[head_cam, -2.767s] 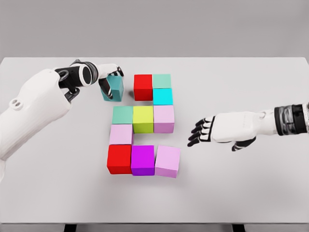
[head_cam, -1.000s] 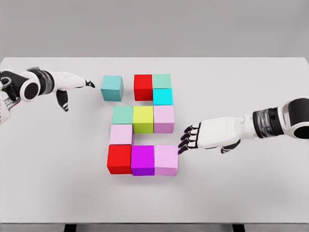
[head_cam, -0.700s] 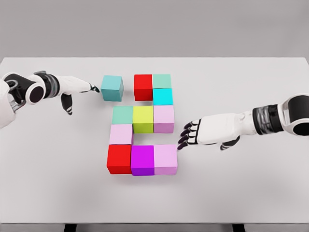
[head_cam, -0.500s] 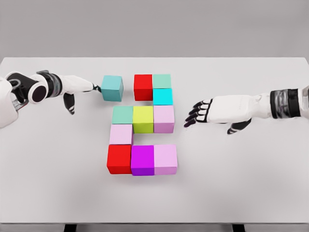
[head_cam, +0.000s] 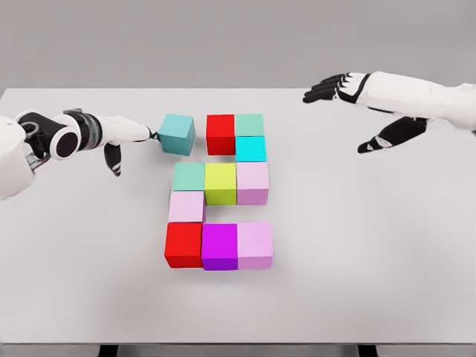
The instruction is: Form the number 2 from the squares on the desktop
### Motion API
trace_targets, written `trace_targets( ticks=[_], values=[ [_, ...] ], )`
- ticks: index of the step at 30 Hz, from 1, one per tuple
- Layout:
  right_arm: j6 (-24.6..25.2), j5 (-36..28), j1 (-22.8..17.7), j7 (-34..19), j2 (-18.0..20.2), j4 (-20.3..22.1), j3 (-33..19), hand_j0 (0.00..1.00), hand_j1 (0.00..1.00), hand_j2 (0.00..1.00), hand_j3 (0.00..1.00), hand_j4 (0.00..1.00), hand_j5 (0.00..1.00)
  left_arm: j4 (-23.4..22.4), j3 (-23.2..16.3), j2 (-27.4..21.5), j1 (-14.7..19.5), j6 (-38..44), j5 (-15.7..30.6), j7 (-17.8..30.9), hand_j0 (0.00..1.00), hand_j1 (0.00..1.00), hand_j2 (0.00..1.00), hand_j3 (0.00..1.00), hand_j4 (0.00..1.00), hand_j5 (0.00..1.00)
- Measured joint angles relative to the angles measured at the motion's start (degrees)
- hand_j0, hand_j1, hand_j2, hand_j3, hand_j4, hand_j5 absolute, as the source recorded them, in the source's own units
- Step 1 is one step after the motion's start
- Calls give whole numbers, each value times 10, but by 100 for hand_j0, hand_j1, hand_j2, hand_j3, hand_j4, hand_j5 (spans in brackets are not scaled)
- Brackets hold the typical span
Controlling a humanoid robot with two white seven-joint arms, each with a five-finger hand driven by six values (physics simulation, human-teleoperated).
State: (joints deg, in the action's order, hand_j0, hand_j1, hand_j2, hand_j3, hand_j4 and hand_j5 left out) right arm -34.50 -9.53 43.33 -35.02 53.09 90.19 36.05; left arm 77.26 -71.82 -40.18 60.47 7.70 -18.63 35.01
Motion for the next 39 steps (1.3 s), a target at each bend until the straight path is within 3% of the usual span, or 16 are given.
trace_targets(
  ticks=[7, 14, 17, 39],
  values=[
    [4, -1, 19, 0, -12, 2, 2, 100, 100, 100, 100, 100, 100, 6, 0, 1, -2, -1, 0, 0, 99, 99, 99, 99, 99, 99],
    [5, 0, 20, 0, -12, -79, 4, 100, 100, 100, 100, 100, 100, 16, 0, -1, -4, -2, 1, 0, 100, 100, 100, 100, 100, 100],
    [5, 0, 20, 0, -11, -95, 4, 100, 100, 100, 100, 100, 100, 23, 0, -3, -4, -2, 1, 0, 100, 100, 100, 100, 100, 100],
    [5, 0, 26, 0, -1, -105, 19, 100, 100, 100, 100, 100, 100, 30, 1, -2, -2, -1, 0, 0, 100, 100, 100, 100, 100, 100]
  ],
)
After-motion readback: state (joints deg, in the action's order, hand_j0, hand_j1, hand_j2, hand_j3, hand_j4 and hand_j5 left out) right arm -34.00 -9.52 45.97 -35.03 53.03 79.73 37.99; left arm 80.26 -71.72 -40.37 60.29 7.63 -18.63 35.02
